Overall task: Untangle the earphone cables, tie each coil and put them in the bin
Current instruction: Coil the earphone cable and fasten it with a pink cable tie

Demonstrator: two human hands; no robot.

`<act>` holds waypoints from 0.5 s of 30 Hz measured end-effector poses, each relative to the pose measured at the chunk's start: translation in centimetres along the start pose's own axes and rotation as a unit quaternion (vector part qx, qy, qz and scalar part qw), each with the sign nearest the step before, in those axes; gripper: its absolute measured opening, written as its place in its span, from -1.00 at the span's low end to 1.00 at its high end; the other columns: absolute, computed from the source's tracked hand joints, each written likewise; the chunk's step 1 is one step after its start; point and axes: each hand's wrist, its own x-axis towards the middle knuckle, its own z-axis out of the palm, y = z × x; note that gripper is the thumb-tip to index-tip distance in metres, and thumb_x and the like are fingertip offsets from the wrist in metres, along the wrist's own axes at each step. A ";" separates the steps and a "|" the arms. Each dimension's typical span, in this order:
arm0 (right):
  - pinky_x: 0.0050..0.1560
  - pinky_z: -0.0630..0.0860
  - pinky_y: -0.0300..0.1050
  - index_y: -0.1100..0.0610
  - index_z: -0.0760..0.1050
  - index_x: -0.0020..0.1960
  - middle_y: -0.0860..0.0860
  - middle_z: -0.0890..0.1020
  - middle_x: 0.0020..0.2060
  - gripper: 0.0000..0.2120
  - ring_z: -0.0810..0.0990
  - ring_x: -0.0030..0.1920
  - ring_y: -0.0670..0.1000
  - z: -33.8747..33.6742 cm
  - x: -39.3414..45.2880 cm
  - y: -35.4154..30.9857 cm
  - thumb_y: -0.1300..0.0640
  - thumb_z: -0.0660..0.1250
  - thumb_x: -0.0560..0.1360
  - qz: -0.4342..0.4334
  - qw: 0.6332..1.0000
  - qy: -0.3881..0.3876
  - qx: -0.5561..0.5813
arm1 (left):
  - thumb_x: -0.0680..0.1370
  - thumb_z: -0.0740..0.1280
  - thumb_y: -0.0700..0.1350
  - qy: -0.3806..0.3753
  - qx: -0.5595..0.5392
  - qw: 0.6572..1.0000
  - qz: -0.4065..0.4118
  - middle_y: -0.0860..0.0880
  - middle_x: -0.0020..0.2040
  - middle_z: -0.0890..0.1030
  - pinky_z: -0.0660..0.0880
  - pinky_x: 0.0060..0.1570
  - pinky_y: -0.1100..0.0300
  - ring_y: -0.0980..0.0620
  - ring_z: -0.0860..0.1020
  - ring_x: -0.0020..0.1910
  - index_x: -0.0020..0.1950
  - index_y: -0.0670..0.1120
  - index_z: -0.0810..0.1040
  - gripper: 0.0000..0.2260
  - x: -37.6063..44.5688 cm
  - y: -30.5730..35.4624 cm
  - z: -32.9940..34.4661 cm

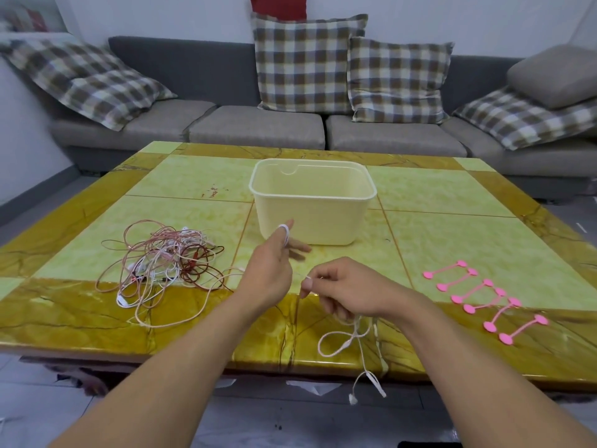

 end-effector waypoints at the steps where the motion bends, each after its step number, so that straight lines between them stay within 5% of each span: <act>1: -0.40 0.36 -0.17 0.05 0.68 -0.05 -0.01 0.55 -0.45 -0.77 0.42 -0.47 -0.03 -0.4 -0.2 0.0 -0.03 0.31 0.64 0.000 1.000 0.023 -0.002 | 0.70 0.04 -0.26 -0.021 0.045 0.999 -0.018 0.10 0.31 0.58 0.46 0.08 0.33 0.21 0.56 0.09 0.35 -0.18 0.50 -0.68 -0.1 -0.2 -0.3; 3: -0.35 0.33 -0.21 0.03 0.68 -0.07 -0.08 0.54 -0.47 -0.78 0.40 -0.46 -0.09 -1.4 -0.6 0.1 -0.06 0.35 0.62 -0.003 0.997 0.082 -0.006 | 0.68 0.06 -0.11 -0.072 0.127 0.987 -0.060 0.06 0.43 0.51 0.45 0.12 0.10 0.09 0.54 0.17 0.14 -0.15 0.58 -0.69 -0.2 -0.5 -0.8; 4: -0.32 0.34 -0.24 0.02 0.68 -0.08 -0.12 0.55 -0.47 -0.80 0.41 -0.47 -0.15 -1.8 -0.7 0.2 -0.06 0.37 0.60 -0.003 0.993 0.117 0.006 | 0.66 0.05 -0.02 -0.091 0.127 0.984 -0.083 0.06 0.32 0.59 0.45 0.13 0.05 0.06 0.54 0.13 0.08 -0.11 0.60 -0.65 -0.2 -0.7 -1.1; 6: -0.26 0.37 -0.27 0.03 0.68 -0.11 -0.21 0.60 -0.43 -0.83 0.45 -0.44 -0.23 -2.3 -0.9 0.6 -0.04 0.41 0.57 -0.011 0.982 0.186 0.035 | 0.65 0.07 0.10 -0.130 0.041 0.984 -0.111 0.05 -0.27 0.57 0.40 -0.15 0.10 0.05 0.47 -0.26 -0.07 -0.01 0.71 -0.56 -0.3 -0.2 -1.4; 8: -0.27 0.35 -0.22 0.00 0.69 -0.13 -0.17 0.59 -0.39 -0.83 0.42 -0.41 -0.17 -2.4 -0.7 1.2 -0.07 0.44 0.55 -0.027 0.970 0.236 0.052 | 0.70 0.14 0.06 -0.189 -0.075 0.971 -0.125 0.01 -0.47 0.26 0.17 -0.36 0.12 0.03 0.21 -0.44 -0.22 -0.11 0.68 -0.53 -0.5 0.7 -1.2; 12: -0.28 0.35 -0.17 -0.03 0.70 -0.13 -0.13 0.54 -0.39 -0.87 0.40 -0.38 -0.11 -2.4 -0.4 1.5 -0.05 0.47 0.52 -0.054 0.948 0.299 0.100 | 0.66 0.19 0.02 -0.273 -0.293 0.903 -0.154 0.02 -0.50 0.18 0.08 -0.45 0.21 0.07 0.13 -0.51 -0.20 -0.13 0.57 -0.65 -0.7 2.3 -0.9; 15: -0.30 0.39 -0.26 0.03 0.70 -0.10 -0.23 0.56 -0.43 -0.88 0.43 -0.43 -0.20 -2.0 0.0 1.5 -0.01 0.49 0.52 -0.045 0.944 0.306 0.117 | 0.69 0.12 -0.13 -0.283 -0.387 0.860 -0.177 -0.07 -0.49 0.34 0.32 -0.48 0.24 0.02 0.34 -0.55 0.04 -0.27 0.64 -0.67 -1.1 3.8 -0.9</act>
